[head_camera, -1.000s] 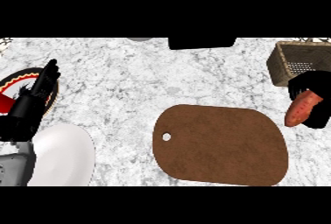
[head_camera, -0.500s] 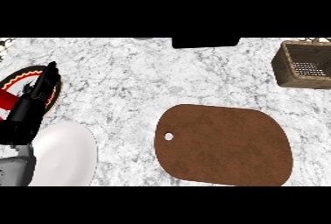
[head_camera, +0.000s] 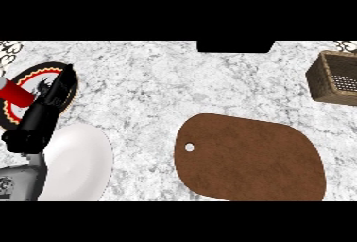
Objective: Pick the sweet potato from the cutting board and place it in the basket
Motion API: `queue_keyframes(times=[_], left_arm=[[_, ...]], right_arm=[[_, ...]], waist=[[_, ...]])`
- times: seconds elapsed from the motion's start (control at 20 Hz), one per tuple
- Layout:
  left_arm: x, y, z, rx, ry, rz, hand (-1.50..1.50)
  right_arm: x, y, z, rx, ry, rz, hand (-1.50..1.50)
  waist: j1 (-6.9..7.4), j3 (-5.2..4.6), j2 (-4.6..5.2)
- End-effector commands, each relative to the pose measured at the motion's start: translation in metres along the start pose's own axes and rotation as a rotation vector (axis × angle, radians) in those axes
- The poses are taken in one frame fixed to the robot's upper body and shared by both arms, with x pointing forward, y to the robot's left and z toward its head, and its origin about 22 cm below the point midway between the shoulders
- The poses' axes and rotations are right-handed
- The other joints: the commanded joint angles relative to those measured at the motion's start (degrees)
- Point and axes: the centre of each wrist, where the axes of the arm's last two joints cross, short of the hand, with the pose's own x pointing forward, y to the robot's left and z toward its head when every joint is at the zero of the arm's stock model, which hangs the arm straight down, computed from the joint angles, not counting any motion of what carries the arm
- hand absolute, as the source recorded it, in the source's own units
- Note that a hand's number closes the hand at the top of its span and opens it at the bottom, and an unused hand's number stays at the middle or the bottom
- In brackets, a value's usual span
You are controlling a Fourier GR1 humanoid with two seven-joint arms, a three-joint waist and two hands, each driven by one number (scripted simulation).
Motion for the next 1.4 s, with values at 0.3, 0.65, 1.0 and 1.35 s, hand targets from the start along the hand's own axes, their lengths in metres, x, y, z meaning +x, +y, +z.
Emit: queue_keyframes(times=[0.3, 0.65, 1.0, 1.35], left_arm=[[0.006, -0.004, -0.009, -0.046, -0.031, -0.021, 0.00], [0.004, -0.007, -0.018, -0.050, -0.024, -0.001, 0.00], [0.014, -0.009, -0.029, -0.030, -0.008, -0.005, 0.00], [0.007, -0.002, -0.017, -0.049, -0.006, -0.006, 0.00]], right_arm=[[0.037, -0.049, -0.005, 0.095, -0.094, -0.150, 1.50], [0.064, -0.044, -0.032, 0.217, -0.070, -0.135, 1.50], [0.092, -0.028, -0.065, 0.360, -0.013, -0.099, 1.50], [0.091, 0.000, -0.084, 0.475, 0.091, -0.002, 1.50]], waist=[[3.46, -0.44, 0.05], [3.02, -0.55, 0.07], [2.60, -0.56, -0.06], [2.18, -0.49, -0.20]])
